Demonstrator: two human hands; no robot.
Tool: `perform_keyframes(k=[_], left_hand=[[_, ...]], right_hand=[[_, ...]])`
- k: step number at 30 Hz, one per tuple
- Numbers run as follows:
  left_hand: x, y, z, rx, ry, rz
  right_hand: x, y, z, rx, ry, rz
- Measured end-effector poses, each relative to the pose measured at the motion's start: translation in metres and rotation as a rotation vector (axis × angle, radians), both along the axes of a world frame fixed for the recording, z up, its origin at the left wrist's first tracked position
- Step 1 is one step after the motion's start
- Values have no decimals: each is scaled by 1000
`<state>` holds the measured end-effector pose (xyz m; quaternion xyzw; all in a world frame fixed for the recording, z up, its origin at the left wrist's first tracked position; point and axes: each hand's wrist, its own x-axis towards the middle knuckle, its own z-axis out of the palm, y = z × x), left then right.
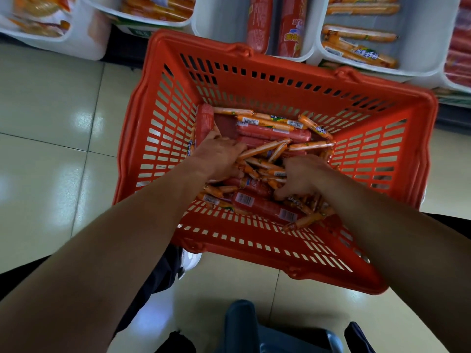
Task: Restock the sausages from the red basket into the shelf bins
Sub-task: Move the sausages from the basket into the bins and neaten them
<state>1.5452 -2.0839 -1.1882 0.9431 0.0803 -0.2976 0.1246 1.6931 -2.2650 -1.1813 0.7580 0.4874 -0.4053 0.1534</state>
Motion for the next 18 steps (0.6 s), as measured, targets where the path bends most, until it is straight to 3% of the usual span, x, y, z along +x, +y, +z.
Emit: perform_keyframes(k=[4,7,12,16,18], left_hand=[[0,2,4,25,-108,-38],[5,7,13,3,-172,107],[0,9,13,-54,-92,289],[2,-3,8,-301,-96,515],[1,-8,3,-326,-138,552]], right_hand=[[2,-11,2,62,28,-140],[7,-20,1,124,-40,-257],[1,-16,3,149,-119,-180],[-8,-12,-3,155,-90,-112],[-12,-10,-5,125,-64,-94]])
